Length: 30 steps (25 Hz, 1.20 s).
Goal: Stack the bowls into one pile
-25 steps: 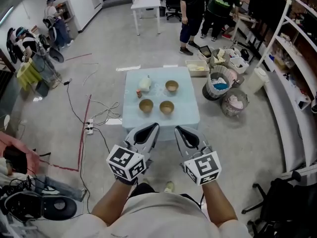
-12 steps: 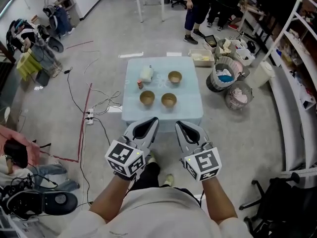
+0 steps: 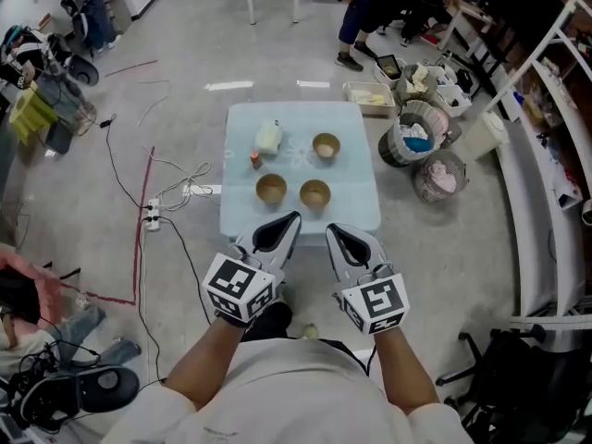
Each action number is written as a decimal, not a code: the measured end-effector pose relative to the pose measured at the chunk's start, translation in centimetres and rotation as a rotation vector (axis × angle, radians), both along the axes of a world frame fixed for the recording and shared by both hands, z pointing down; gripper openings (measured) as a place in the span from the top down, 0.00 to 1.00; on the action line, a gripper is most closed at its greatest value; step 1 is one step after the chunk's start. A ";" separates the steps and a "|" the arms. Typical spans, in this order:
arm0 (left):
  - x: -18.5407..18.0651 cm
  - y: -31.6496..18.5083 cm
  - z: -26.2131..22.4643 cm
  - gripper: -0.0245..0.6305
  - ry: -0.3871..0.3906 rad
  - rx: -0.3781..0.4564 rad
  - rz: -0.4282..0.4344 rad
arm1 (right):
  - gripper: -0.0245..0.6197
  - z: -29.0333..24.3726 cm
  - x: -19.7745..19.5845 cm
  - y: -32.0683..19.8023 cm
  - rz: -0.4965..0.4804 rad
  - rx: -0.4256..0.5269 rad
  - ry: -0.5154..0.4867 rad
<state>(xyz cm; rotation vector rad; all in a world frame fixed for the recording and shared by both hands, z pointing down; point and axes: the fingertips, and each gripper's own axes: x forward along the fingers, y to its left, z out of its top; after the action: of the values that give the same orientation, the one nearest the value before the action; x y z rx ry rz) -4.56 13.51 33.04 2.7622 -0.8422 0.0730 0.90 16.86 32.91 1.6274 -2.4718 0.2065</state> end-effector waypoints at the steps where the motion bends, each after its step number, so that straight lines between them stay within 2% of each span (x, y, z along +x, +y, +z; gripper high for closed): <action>1: -0.2 -0.9 0.4 0.95 -0.002 -0.001 0.006 | 0.95 0.5 -0.3 -0.9 0.004 -0.005 0.010; 9: -1.3 -6.6 4.6 0.95 -0.020 -0.035 0.071 | 0.95 5.4 -2.2 -6.5 0.055 -0.087 0.057; 17: -0.8 -9.3 9.3 0.95 -0.045 -0.087 0.126 | 0.95 11.6 -1.8 -9.6 0.069 -0.203 0.176; 25: 0.5 -11.6 14.7 0.95 -0.095 -0.148 0.131 | 0.94 19.5 -0.9 -11.7 0.010 -0.323 0.251; 30: 1.6 -13.3 18.5 0.95 -0.136 -0.204 0.111 | 0.94 26.0 0.3 -12.8 -0.060 -0.408 0.348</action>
<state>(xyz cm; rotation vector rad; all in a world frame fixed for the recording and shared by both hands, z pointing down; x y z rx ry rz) -2.96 0.17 51.50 2.6312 -0.6709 0.3505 1.19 4.04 58.90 1.2923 -2.0498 0.3588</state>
